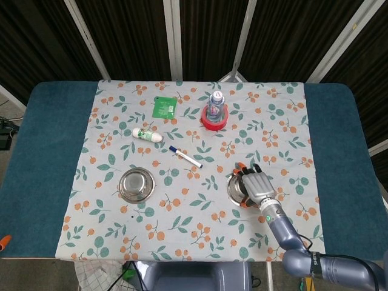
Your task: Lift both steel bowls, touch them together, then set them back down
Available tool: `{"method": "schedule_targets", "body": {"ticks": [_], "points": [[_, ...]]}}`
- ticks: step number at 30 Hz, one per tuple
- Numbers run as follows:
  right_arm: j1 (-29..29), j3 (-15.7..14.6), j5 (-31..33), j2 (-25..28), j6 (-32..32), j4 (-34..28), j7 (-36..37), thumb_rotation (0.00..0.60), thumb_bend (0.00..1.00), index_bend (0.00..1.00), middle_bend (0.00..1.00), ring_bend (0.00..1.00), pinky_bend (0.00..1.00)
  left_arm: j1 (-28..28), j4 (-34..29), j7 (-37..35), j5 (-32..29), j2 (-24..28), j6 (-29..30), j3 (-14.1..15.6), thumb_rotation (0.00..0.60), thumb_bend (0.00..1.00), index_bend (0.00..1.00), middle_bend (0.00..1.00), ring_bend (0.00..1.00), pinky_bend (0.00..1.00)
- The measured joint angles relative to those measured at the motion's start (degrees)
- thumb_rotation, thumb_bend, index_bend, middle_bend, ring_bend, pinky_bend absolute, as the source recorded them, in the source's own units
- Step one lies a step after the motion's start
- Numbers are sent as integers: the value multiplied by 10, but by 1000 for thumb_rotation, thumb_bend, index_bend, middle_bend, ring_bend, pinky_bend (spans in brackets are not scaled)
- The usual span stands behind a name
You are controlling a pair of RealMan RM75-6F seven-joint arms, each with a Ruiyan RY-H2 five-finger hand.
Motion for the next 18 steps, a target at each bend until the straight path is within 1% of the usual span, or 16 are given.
{"method": "schedule_targets", "body": {"ticks": [9, 15, 18], "points": [[4, -9, -13, -8, 2, 9, 15, 600, 0, 208, 193, 344, 0, 0, 1, -3, -6, -1, 0, -3, 600, 14, 106, 0, 0, 9], [5, -15, -26, -12, 12, 11, 24, 600, 0, 219, 223, 389, 0, -2, -1, 1, -1, 0, -3, -1, 600, 15, 106, 0, 0, 9], [6, -19, -30, -13, 15, 9, 23, 600, 7, 247, 239, 397, 0, -6, -6, 3, 9, 2, -6, 1, 600, 21, 107, 0, 0, 9]]}}
